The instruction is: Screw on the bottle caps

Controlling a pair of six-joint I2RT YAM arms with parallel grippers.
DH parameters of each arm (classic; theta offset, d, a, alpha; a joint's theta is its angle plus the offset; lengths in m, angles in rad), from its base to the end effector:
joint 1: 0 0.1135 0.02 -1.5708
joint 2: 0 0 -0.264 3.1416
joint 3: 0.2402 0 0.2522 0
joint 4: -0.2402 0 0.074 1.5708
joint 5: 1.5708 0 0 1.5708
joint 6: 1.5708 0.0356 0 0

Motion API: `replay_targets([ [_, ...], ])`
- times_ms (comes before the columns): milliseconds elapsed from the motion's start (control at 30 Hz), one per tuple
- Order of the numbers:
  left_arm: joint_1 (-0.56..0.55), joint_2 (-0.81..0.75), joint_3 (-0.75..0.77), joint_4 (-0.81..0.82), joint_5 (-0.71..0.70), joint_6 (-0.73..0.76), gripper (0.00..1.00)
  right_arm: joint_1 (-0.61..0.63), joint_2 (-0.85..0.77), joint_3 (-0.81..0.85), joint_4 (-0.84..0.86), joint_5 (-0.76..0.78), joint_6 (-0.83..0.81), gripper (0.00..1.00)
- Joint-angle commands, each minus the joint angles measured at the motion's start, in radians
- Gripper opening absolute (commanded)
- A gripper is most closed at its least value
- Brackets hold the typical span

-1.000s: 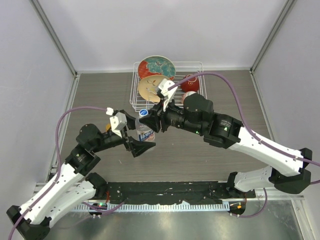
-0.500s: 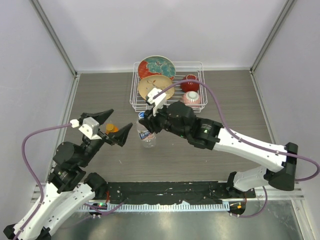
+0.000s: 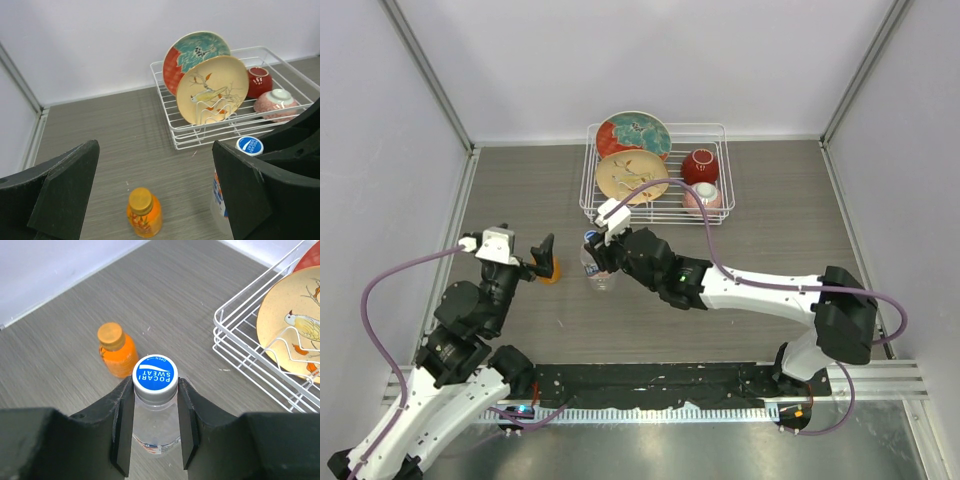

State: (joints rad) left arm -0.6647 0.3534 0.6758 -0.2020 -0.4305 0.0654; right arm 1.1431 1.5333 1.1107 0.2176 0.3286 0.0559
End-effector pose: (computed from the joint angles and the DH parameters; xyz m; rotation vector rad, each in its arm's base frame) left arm 0.0810 -0.0446 0.3522 0.1799 1.4527 -0.1765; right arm 0.1613 0.3260 0.3096 -0.7171 1.6520 0.5749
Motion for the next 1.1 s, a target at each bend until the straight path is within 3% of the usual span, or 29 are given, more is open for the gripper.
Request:
replay_targets([
  [0,-0.001,0.015,-0.012,0.006,-0.108,0.014,1.0,0.006,0.024,-0.031,0.256,0.085,0.047,0.01],
  [633,-0.001,0.068,-0.016,0.03,-0.137,0.004,1.0,0.018,0.117,-0.055,0.227,0.093,0.088,0.04],
  [767,-0.001,0.078,-0.009,0.03,-0.136,-0.003,1.0,0.047,0.116,-0.066,0.224,0.131,0.058,0.19],
  [800,-0.001,0.078,-0.01,0.033,-0.136,-0.003,1.0,0.053,0.111,-0.074,0.233,0.139,0.053,0.32],
  [900,-0.001,0.081,-0.005,0.049,-0.139,0.004,1.0,0.067,0.094,-0.1,0.252,0.176,0.045,0.48],
  [1067,-0.001,0.087,0.004,0.047,-0.14,-0.006,1.0,0.07,0.068,-0.124,0.264,0.208,0.036,0.54],
])
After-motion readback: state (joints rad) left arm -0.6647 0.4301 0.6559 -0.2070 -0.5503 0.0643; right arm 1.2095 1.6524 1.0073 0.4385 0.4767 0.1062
